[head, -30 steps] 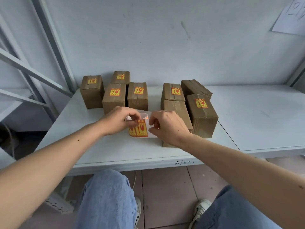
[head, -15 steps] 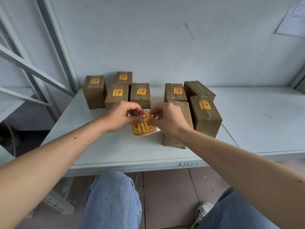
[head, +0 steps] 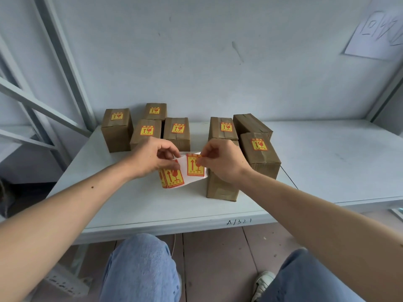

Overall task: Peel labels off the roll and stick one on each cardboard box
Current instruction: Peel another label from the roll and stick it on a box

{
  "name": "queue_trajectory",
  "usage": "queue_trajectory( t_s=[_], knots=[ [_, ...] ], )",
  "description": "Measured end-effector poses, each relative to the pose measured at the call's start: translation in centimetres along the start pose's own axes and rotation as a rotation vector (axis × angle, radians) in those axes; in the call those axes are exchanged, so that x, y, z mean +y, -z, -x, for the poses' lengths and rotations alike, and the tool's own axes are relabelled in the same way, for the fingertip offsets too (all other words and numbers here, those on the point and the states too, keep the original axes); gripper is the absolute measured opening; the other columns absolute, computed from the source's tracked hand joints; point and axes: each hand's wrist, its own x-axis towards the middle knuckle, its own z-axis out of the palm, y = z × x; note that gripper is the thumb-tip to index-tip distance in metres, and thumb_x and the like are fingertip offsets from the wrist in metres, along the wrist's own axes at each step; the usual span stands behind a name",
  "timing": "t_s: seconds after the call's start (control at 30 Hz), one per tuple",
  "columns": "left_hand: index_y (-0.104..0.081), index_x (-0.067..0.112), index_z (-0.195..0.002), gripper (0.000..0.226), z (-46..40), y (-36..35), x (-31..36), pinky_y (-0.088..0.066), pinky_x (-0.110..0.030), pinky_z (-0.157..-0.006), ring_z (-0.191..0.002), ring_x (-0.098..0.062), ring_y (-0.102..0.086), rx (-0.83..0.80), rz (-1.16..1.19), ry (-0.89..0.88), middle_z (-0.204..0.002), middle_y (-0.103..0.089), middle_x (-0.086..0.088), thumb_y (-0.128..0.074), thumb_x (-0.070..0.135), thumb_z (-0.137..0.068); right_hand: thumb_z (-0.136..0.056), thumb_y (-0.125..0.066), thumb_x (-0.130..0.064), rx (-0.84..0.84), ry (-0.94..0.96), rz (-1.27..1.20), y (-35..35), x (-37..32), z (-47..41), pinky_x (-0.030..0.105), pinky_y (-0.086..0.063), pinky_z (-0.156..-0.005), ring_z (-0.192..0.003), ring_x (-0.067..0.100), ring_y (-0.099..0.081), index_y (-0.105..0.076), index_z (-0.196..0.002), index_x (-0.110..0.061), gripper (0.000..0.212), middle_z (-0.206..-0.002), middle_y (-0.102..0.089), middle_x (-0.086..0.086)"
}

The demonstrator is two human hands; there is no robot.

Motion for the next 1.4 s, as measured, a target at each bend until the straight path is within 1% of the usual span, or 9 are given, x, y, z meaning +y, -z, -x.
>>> queue_trajectory(
  t_s=[0.23,0.4,0.57,0.67,0.77,0.83,0.9,1.2,1.4],
  knots=[
    [-0.071,0.022,-0.105,0.027,0.5,-0.5,-1.9,-0.040,-0.012,-0.063,-0.080,-0.006,-0.062,-0.107,-0.432,-0.082,-0.086,-0.063,0.011,-0.075,0.016,-0.079,-0.075,-0.079,-0.008,0.220,-0.214,-0.158,5.2,2.6,-2.5,0.026,-0.056,-0.060,-0.064,0.010,-0.072,-0.065,-0.084,-0.016,0.019,-0.074,-0.072,-0.001],
    [-0.060,0.031,-0.113,0.034,0.2,-1.0,-3.4,-0.042,-0.018,-0.062,-0.086,-0.006,-0.058,-0.272,-0.747,-0.139,-0.098,-0.063,0.014,-0.070,0.036,-0.081,-0.074,-0.082,-0.007,0.117,-0.388,-0.144,6.5,4.2,-4.1,0.025,-0.057,-0.057,-0.067,0.014,-0.072,-0.056,-0.114,-0.011,0.048,-0.092,-0.068,0.005],
    [-0.065,0.033,-0.101,0.078,-1.7,-0.6,-2.0,-0.052,-0.028,-0.067,-0.083,-0.002,-0.057,-0.233,-0.606,-0.049,-0.089,-0.061,0.018,-0.050,0.090,-0.049,-0.074,-0.083,-0.014,0.005,-0.412,-0.138,6.0,5.2,-5.7,0.020,-0.054,-0.055,-0.073,0.014,-0.072,-0.059,-0.118,-0.010,0.050,-0.097,-0.069,0.007],
    [-0.065,0.028,-0.102,0.084,-3.1,-1.7,0.3,-0.049,-0.027,-0.065,-0.080,-0.001,-0.056,-0.118,-0.475,-0.070,-0.086,-0.060,0.017,-0.039,0.093,-0.055,-0.075,-0.082,-0.013,-0.024,-0.394,-0.130,6.0,5.1,-6.4,0.023,-0.058,-0.063,-0.068,0.010,-0.068,-0.060,-0.118,-0.008,0.049,-0.088,-0.063,0.000],
    [-0.050,0.026,-0.131,0.096,-4.3,-3.8,2.7,-0.051,-0.038,-0.091,-0.105,-0.007,-0.055,-0.192,-0.434,-0.065,-0.117,-0.057,0.011,-0.048,0.089,-0.059,-0.076,-0.082,-0.013,-0.062,-0.375,-0.089,5.9,5.3,-6.7,0.025,-0.058,-0.068,-0.062,0.008,-0.066,-0.059,-0.120,-0.006,0.050,-0.083,-0.063,0.000],
    [-0.026,0.022,-0.148,0.106,-5.0,-5.2,3.9,-0.034,-0.040,-0.110,-0.132,-0.014,-0.036,-0.294,-0.486,-0.028,-0.147,-0.035,0.005,-0.059,0.079,-0.065,-0.077,-0.081,-0.013,-0.080,-0.373,-0.068,5.9,5.5,-6.9,0.026,-0.058,-0.066,-0.062,0.010,-0.067,-0.058,-0.123,-0.005,0.053,-0.087,-0.067,0.005],
    [-0.013,0.020,-0.151,0.111,-5.6,-6.2,4.4,-0.022,-0.042,-0.115,-0.142,-0.017,-0.018,-0.319,-0.553,-0.011,-0.156,-0.017,0.004,-0.061,0.074,-0.067,-0.077,-0.081,-0.014,-0.092,-0.371,-0.034,5.8,5.6,-6.9,0.026,-0.058,-0.067,-0.065,0.012,-0.068,-0.057,-0.124,-0.005,0.054,-0.093,-0.070,0.008],
    [-0.035,0.019,-0.144,0.107,-6.5,-7.3,3.1,-0.031,-0.045,-0.111,-0.134,-0.017,-0.032,-0.243,-0.553,-0.014,-0.145,-0.032,0.002,-0.052,0.085,-0.062,-0.077,-0.081,-0.016,-0.092,-0.316,0.078,5.4,5.3,-7.2,0.021,-0.054,-0.058,-0.069,0.011,-0.067,-0.056,-0.125,-0.006,0.055,-0.102,-0.066,0.007],
    [-0.040,0.022,-0.140,0.102,-6.8,-7.3,3.0,-0.035,-0.045,-0.107,-0.127,-0.017,-0.039,-0.232,-0.565,-0.023,-0.138,-0.038,0.003,-0.053,0.085,-0.062,-0.073,-0.084,-0.018,-0.079,-0.226,0.242,5.1,4.9,-7.0,0.037,-0.058,-0.084,-0.092,0.023,-0.068,-0.057,-0.126,-0.007,0.060,-0.110,-0.066,0.010]
  ],
)
